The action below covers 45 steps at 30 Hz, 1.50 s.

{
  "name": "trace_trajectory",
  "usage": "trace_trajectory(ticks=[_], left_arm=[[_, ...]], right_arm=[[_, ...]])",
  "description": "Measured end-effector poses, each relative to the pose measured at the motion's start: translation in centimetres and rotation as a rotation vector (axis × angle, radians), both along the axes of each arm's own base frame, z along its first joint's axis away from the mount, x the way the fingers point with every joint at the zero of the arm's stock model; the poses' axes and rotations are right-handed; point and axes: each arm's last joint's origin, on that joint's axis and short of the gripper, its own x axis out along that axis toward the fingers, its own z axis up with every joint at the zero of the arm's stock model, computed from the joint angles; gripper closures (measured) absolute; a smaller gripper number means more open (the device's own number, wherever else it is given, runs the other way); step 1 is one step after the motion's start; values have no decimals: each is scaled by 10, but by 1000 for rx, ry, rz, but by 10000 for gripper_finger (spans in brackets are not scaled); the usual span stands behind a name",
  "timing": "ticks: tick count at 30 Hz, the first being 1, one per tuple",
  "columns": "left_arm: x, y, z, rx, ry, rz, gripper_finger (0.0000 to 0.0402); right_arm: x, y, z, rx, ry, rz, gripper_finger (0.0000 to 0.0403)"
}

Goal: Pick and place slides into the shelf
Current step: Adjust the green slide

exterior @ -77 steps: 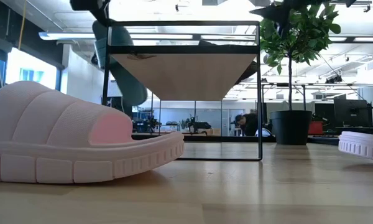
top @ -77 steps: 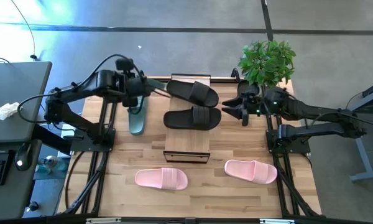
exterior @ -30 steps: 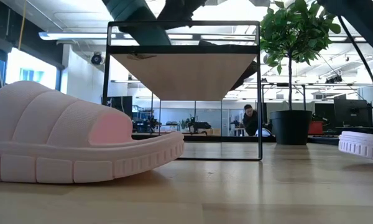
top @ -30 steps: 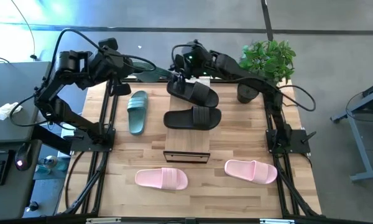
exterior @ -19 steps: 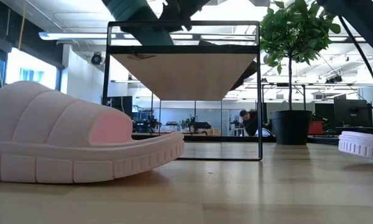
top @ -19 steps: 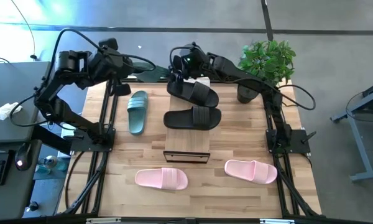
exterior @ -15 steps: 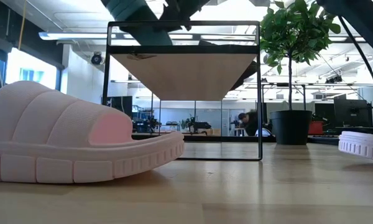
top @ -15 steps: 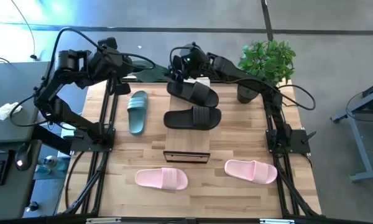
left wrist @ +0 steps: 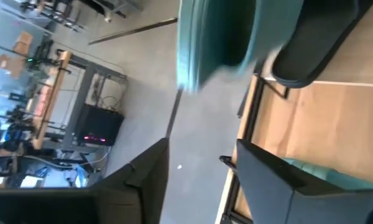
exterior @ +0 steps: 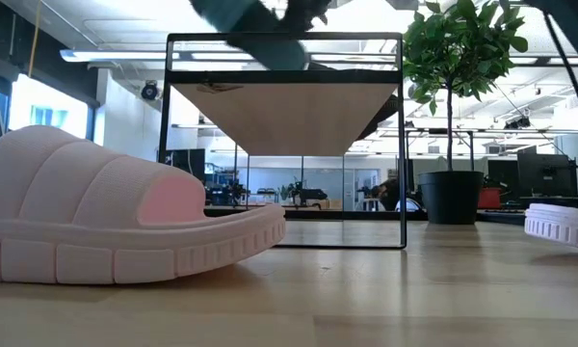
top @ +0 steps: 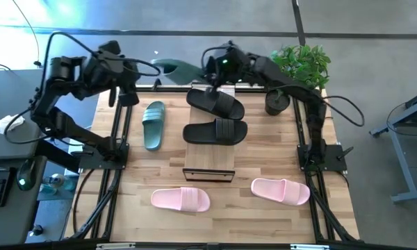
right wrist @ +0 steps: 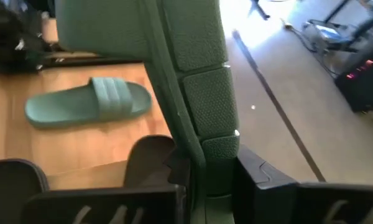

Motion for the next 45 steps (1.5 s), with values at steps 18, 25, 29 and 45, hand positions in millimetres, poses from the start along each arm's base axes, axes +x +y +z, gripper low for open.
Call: trace_trajectory(ticks=[18, 25, 29, 45], left_arm=[[-7, -10, -20, -25, -402, -224, 206], [15, -8, -62, -69, -597, -415, 211], [20, -9, -82, -121, -653, -500, 213], [2, -18, -92, -138, -661, -574, 213]], right_arm=[[-104, 96, 115, 53, -486, 108, 367], [-61, 144, 102, 41, -499, 219, 367], [-38, 168, 93, 13, -521, 268, 367], [2, 301, 34, 270, -458, 363, 367]])
